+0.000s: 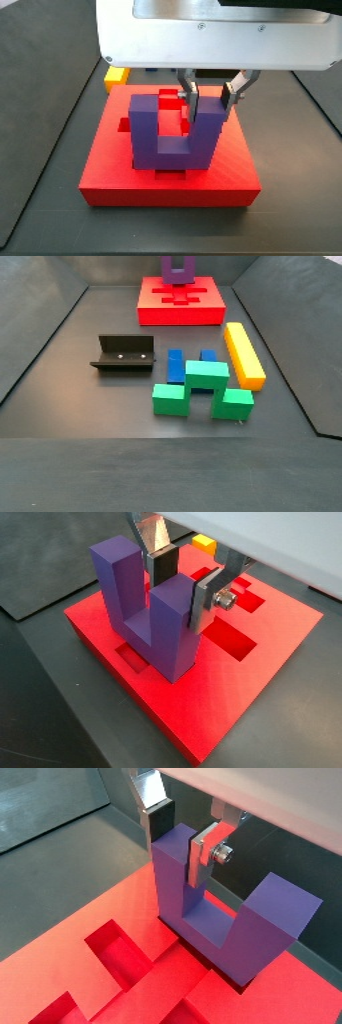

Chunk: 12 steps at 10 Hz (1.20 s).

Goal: Pick up the purple object. Move up. Place the purple object on the fixture. Regrasp the purple object. Move to above the board. Insert the purple object.
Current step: Insert the purple object.

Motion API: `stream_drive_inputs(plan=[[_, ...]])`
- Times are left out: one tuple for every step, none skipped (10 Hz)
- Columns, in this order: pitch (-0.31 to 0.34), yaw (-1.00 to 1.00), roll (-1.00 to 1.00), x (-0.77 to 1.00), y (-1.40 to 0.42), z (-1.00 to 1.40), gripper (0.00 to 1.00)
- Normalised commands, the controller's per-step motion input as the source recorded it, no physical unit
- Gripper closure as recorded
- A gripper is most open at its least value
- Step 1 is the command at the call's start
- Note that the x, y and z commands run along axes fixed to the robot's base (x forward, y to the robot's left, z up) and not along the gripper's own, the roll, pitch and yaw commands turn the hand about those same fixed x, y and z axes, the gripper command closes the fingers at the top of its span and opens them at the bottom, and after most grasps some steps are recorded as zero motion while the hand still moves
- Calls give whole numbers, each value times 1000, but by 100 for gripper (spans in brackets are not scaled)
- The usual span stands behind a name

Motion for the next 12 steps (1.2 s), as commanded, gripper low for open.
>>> stream_drive_inputs(plan=[[0, 0, 296, 0, 0, -60, 100], [0, 3, 313, 0, 0, -14, 100], [0, -23, 317, 0, 0, 0, 100], [20, -174, 391, -26, -31, 0, 100], [0, -166, 339, -86, -103, -43, 100], [0, -109, 201, -40, -71, -74, 100], [0, -80, 157, -11, -86, -63, 100], [-27, -51, 151, -114, -117, -211, 100], [-97, -31, 73, -151, -149, -374, 100], [-137, -31, 0, 0, -194, -611, 100], [-179, -31, 0, 0, -174, -843, 100], [-149, -14, 0, 23, -117, -831, 100]])
